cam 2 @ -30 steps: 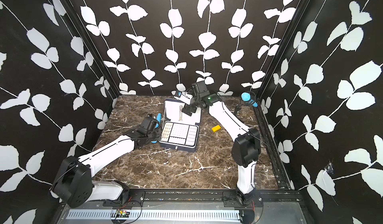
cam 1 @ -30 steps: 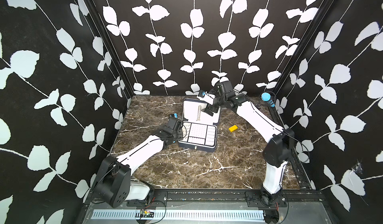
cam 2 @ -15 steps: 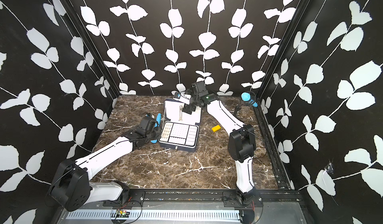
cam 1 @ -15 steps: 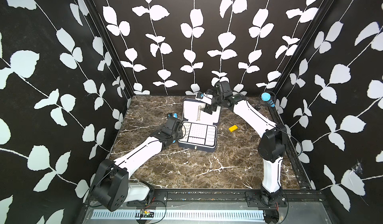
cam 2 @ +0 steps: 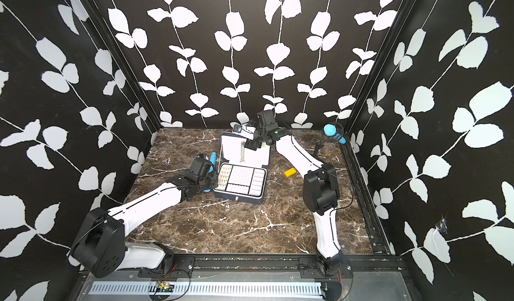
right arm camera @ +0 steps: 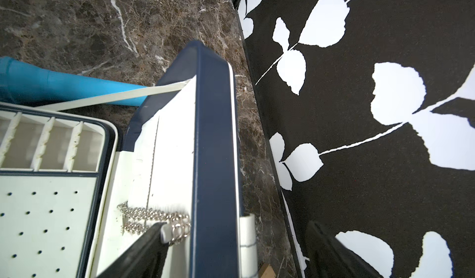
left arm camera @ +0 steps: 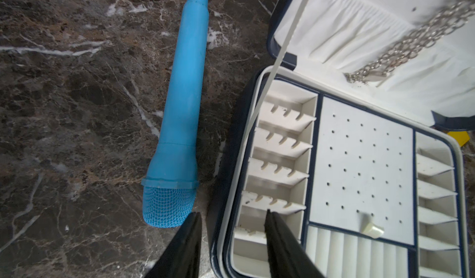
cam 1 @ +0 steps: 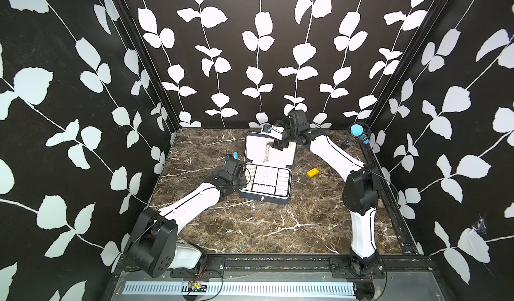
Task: Put jewelry chain into jewelry box
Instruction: Close the fastener on the jewelry box.
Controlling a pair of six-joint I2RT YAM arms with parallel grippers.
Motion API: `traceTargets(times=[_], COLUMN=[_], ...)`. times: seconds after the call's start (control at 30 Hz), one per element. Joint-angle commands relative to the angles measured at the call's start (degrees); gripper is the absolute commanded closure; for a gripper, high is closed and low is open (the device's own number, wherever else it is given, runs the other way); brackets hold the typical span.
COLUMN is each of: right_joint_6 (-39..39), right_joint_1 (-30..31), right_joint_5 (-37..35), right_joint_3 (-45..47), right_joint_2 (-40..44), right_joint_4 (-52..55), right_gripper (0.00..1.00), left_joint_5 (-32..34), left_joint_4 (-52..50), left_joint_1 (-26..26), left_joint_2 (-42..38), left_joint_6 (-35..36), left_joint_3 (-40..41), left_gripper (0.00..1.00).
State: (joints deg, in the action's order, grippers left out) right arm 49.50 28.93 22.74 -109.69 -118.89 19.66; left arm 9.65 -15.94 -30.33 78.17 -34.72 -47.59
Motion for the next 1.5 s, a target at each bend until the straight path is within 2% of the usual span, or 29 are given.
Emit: traceTargets(times=[0.0,0.57,1.1,1.4,1.47], right_joint_6=[-0.5,0.1,0.9,1.0,0.0], right_joint_1=[0.0,0.1,0.1,0.0,0.0], right_joint_5=[0.6,-2.6,-3.9,-4.5,-3.2], right_joint_3=[-0.8,2.4,3.6,4.7,4.7], right_joint_2=[-1.2,0.4,1.1,1.4,1.9], right_joint_4=[-0.1,-2.1,-1.8,-1.8,-1.3], right_gripper=[0.2,0.24,0.32,0.32,0.27], left_joint_5=[-0.3,-0.2,-0.7,-0.9,-0.8], left_joint_4=[0.8,1.8,1.6,1.7,1.7], left_joint_1=[0.3,0.3,0.3,0.3,0.3], left_joint_2=[0.5,3.3,3.1,3.3,3.2], left_joint_6=[-0.9,-3.5,-3.9,-3.8,-3.7], left_joint_3=[1.2,5.1,6.6,6.9,6.9], left_gripper=[0.57,0.58,0.59,0.59,0.6])
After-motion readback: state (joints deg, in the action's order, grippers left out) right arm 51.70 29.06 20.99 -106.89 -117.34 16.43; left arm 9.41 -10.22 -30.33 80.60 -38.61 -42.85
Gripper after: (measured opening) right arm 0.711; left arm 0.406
